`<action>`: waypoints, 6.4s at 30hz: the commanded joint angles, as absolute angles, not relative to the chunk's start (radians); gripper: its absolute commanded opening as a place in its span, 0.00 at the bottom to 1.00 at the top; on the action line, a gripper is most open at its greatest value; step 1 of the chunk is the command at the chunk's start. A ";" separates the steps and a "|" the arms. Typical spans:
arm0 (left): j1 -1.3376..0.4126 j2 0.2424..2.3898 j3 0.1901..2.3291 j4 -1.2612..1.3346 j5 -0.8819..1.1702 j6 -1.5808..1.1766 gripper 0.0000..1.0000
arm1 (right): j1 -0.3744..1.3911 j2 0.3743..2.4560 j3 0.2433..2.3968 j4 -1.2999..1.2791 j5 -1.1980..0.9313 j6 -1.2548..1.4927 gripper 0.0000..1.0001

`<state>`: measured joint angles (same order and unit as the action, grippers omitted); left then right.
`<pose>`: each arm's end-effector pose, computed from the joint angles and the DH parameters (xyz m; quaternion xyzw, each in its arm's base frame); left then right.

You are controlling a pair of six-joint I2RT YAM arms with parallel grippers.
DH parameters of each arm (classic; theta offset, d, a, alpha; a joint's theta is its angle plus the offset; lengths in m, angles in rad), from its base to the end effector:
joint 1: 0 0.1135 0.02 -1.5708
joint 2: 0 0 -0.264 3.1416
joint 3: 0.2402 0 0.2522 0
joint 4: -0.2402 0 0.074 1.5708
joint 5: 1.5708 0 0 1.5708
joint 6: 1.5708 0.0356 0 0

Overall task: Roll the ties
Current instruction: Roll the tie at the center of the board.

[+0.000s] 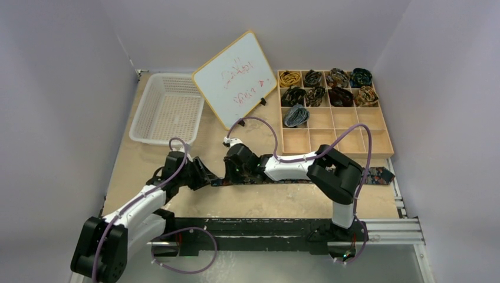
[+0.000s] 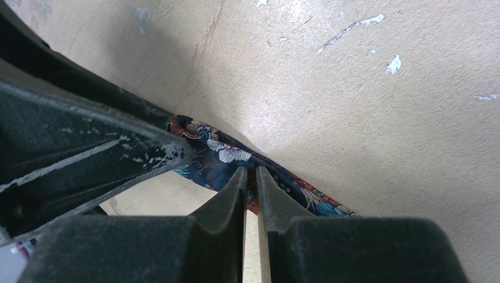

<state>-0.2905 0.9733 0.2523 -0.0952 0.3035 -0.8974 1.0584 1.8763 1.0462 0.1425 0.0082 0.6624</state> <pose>0.1589 -0.0586 0.1365 -0.2215 0.8936 -0.3203 0.2232 0.1933 0.3430 0.1554 -0.1761 0.8867 0.3216 0.2815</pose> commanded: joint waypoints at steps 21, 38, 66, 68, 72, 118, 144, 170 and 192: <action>-0.293 0.951 0.184 -0.082 0.377 -0.892 0.36 | 1.057 1.924 1.049 0.070 -0.029 0.714 0.14; -0.293 0.969 0.256 -0.137 0.322 -0.846 0.05 | 1.047 1.869 1.085 0.074 -0.084 0.683 0.23; -0.296 0.950 0.420 -0.340 0.220 -0.746 0.00 | 1.026 1.851 0.995 0.045 0.029 0.809 0.09; -0.302 0.947 0.461 -0.378 0.193 -0.741 0.00 | 1.027 1.851 0.994 0.046 0.018 0.820 0.08; -0.308 0.939 0.534 -0.431 0.164 -0.711 0.00 | 1.026 1.864 1.005 0.064 0.002 0.822 0.08; -0.365 1.093 0.575 -0.279 0.414 -0.635 0.00 | 0.882 1.770 0.934 0.341 -0.254 0.897 0.22; -0.535 1.302 0.599 -0.128 0.355 -0.728 0.21 | 0.843 1.280 0.705 0.126 0.060 0.927 0.46; -0.249 0.963 0.568 -0.419 0.307 -0.762 0.61 | 0.981 1.502 0.788 0.415 -0.135 0.053 0.90; -0.161 0.966 0.548 -0.449 0.337 -0.745 0.61 | 1.014 1.879 1.053 0.205 -0.303 -0.307 0.77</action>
